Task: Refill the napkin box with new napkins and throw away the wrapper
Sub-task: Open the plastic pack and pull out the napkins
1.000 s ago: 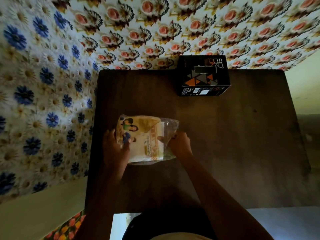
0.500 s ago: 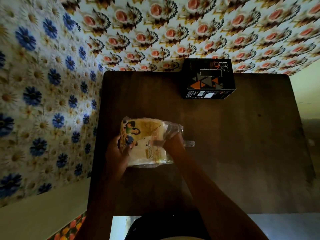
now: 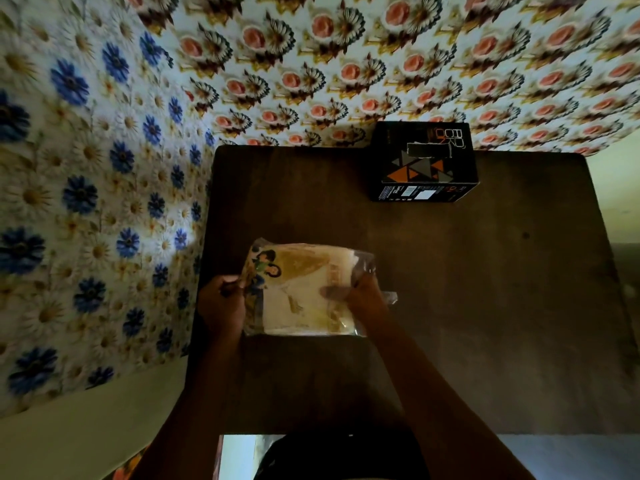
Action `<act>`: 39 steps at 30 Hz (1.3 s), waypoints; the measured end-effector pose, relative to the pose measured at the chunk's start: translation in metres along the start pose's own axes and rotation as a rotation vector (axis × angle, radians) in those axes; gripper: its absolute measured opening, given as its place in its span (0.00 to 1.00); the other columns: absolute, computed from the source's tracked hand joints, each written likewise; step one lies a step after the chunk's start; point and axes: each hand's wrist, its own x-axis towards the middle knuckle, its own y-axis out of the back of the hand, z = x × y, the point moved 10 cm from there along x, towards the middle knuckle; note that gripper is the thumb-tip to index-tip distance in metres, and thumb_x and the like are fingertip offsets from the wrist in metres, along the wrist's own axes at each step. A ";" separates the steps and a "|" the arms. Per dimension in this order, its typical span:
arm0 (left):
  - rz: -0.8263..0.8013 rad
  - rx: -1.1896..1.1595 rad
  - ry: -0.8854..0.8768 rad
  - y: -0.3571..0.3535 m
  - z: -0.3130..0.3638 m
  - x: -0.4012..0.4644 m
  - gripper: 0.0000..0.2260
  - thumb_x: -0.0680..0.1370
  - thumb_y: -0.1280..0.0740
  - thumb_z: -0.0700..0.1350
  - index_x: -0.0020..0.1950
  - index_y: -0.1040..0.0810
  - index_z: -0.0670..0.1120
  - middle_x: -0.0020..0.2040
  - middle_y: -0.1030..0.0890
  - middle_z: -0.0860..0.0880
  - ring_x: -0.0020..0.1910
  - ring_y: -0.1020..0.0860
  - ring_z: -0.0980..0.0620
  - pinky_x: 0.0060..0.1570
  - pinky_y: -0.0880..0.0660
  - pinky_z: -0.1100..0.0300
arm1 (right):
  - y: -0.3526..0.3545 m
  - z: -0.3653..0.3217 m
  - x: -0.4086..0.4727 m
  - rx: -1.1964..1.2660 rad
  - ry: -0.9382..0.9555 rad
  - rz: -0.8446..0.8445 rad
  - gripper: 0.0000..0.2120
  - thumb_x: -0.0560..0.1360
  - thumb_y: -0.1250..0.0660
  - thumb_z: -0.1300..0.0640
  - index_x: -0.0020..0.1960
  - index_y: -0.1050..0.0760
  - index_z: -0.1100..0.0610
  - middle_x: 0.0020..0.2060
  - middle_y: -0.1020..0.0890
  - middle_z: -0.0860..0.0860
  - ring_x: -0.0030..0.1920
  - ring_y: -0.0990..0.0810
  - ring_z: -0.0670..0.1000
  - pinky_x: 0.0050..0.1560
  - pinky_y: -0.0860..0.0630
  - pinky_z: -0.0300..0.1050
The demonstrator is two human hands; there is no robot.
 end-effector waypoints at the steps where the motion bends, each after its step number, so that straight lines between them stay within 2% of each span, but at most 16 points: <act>1: 0.017 -0.001 -0.001 0.001 0.002 -0.001 0.06 0.77 0.31 0.35 0.52 0.15 0.37 0.49 0.15 0.39 0.48 0.17 0.43 0.46 0.27 0.57 | 0.007 -0.002 -0.006 -0.026 0.005 0.011 0.17 0.70 0.25 0.68 0.58 0.22 0.62 0.52 0.14 0.56 0.54 0.15 0.56 0.50 0.16 0.55; 4: 0.058 0.010 -0.036 0.002 0.014 -0.008 0.08 0.79 0.34 0.36 0.52 0.16 0.39 0.49 0.15 0.42 0.46 0.19 0.47 0.46 0.28 0.58 | 0.025 -0.004 -0.013 -0.032 0.052 0.071 0.12 0.71 0.28 0.69 0.54 0.21 0.62 0.45 0.14 0.52 0.47 0.14 0.51 0.42 0.16 0.42; 5: 0.056 0.023 -0.063 0.000 0.020 -0.012 0.07 0.79 0.34 0.36 0.52 0.16 0.39 0.49 0.15 0.42 0.46 0.19 0.48 0.46 0.28 0.59 | 0.030 -0.003 -0.016 -0.032 0.062 0.089 0.12 0.72 0.28 0.69 0.54 0.22 0.62 0.45 0.14 0.51 0.47 0.14 0.51 0.43 0.15 0.44; 7: 0.081 0.037 -0.108 0.002 0.028 -0.019 0.07 0.79 0.34 0.35 0.52 0.16 0.38 0.49 0.15 0.42 0.46 0.21 0.51 0.47 0.29 0.60 | 0.033 -0.001 -0.016 -0.014 0.051 0.092 0.15 0.72 0.30 0.69 0.58 0.23 0.62 0.49 0.14 0.55 0.51 0.14 0.57 0.51 0.16 0.56; 9: 0.137 0.045 -0.123 0.009 0.026 -0.020 0.09 0.79 0.37 0.34 0.52 0.17 0.36 0.50 0.15 0.39 0.48 0.19 0.46 0.48 0.30 0.60 | 0.039 -0.006 -0.018 0.003 0.078 0.087 0.16 0.72 0.30 0.69 0.59 0.23 0.63 0.51 0.14 0.58 0.51 0.14 0.58 0.51 0.17 0.60; 14: 0.165 0.074 -0.097 0.018 -0.002 -0.001 0.12 0.81 0.39 0.39 0.56 0.20 0.35 0.53 0.18 0.32 0.54 0.19 0.34 0.55 0.25 0.44 | 0.077 -0.016 -0.022 0.050 0.116 0.129 0.11 0.72 0.31 0.71 0.55 0.21 0.67 0.43 0.13 0.57 0.43 0.12 0.56 0.38 0.15 0.49; 16: 0.210 0.223 -0.220 0.019 0.006 -0.008 0.15 0.81 0.36 0.47 0.59 0.21 0.37 0.57 0.21 0.33 0.58 0.23 0.34 0.57 0.28 0.43 | 0.079 -0.011 -0.014 0.032 0.103 0.120 0.12 0.73 0.30 0.69 0.56 0.22 0.66 0.44 0.13 0.56 0.45 0.12 0.58 0.42 0.15 0.53; 18: 0.268 0.332 -0.468 0.017 0.030 -0.032 0.13 0.80 0.32 0.47 0.61 0.21 0.41 0.61 0.23 0.37 0.61 0.25 0.37 0.60 0.29 0.44 | 0.076 -0.002 -0.004 -0.045 0.089 0.126 0.16 0.73 0.27 0.64 0.60 0.23 0.62 0.49 0.13 0.56 0.49 0.13 0.57 0.49 0.16 0.59; 19: 0.224 0.321 -0.596 0.007 0.044 -0.048 0.12 0.79 0.32 0.42 0.62 0.21 0.41 0.62 0.22 0.39 0.62 0.25 0.39 0.61 0.27 0.44 | 0.074 0.000 -0.001 -0.094 0.087 0.124 0.18 0.72 0.25 0.61 0.60 0.23 0.60 0.51 0.14 0.55 0.50 0.13 0.56 0.50 0.16 0.59; 21: -0.014 0.300 -0.753 -0.028 0.059 -0.076 0.16 0.80 0.33 0.39 0.68 0.24 0.42 0.66 0.22 0.42 0.66 0.24 0.42 0.63 0.24 0.45 | 0.066 0.004 0.001 -0.159 0.108 0.110 0.25 0.69 0.21 0.57 0.63 0.25 0.57 0.53 0.15 0.52 0.52 0.14 0.52 0.49 0.15 0.52; 23: -0.188 0.400 -0.766 -0.062 0.055 -0.090 0.21 0.82 0.35 0.44 0.75 0.30 0.47 0.74 0.27 0.45 0.71 0.27 0.44 0.67 0.27 0.44 | 0.060 0.002 0.002 -0.216 0.136 0.094 0.29 0.68 0.20 0.57 0.65 0.28 0.55 0.55 0.16 0.50 0.54 0.15 0.50 0.49 0.16 0.48; 26: -0.306 0.516 -0.623 -0.087 0.027 -0.081 0.23 0.84 0.45 0.54 0.80 0.38 0.55 0.79 0.34 0.46 0.76 0.32 0.43 0.72 0.33 0.41 | 0.060 -0.001 0.004 -0.249 0.152 0.087 0.27 0.68 0.21 0.58 0.64 0.27 0.55 0.54 0.16 0.51 0.54 0.16 0.52 0.51 0.16 0.54; 29: -0.332 0.595 -0.586 -0.087 0.008 -0.068 0.27 0.82 0.51 0.59 0.81 0.41 0.54 0.80 0.34 0.45 0.77 0.33 0.41 0.72 0.33 0.39 | 0.076 -0.002 -0.003 -0.232 0.138 0.117 0.22 0.69 0.22 0.59 0.61 0.23 0.59 0.52 0.15 0.53 0.52 0.14 0.54 0.51 0.16 0.56; 33: -0.316 0.763 -0.647 -0.086 0.005 -0.070 0.29 0.79 0.45 0.60 0.79 0.34 0.51 0.77 0.30 0.42 0.72 0.27 0.36 0.69 0.35 0.39 | 0.112 -0.004 -0.031 -0.088 0.128 0.149 0.17 0.71 0.25 0.65 0.59 0.21 0.61 0.50 0.14 0.54 0.50 0.14 0.53 0.49 0.15 0.54; 36: -0.300 0.738 -0.645 -0.081 0.010 -0.070 0.29 0.79 0.44 0.61 0.78 0.31 0.52 0.78 0.31 0.43 0.73 0.28 0.36 0.70 0.36 0.38 | 0.138 -0.001 -0.055 -0.005 0.145 0.163 0.18 0.71 0.26 0.68 0.59 0.20 0.60 0.50 0.13 0.55 0.51 0.13 0.54 0.46 0.15 0.50; 39: -0.301 0.718 -0.647 -0.083 0.013 -0.067 0.28 0.78 0.37 0.57 0.77 0.30 0.50 0.78 0.32 0.42 0.74 0.31 0.36 0.71 0.35 0.36 | 0.161 0.006 -0.071 0.023 0.140 0.177 0.16 0.70 0.26 0.68 0.57 0.19 0.59 0.49 0.13 0.56 0.51 0.13 0.56 0.49 0.16 0.55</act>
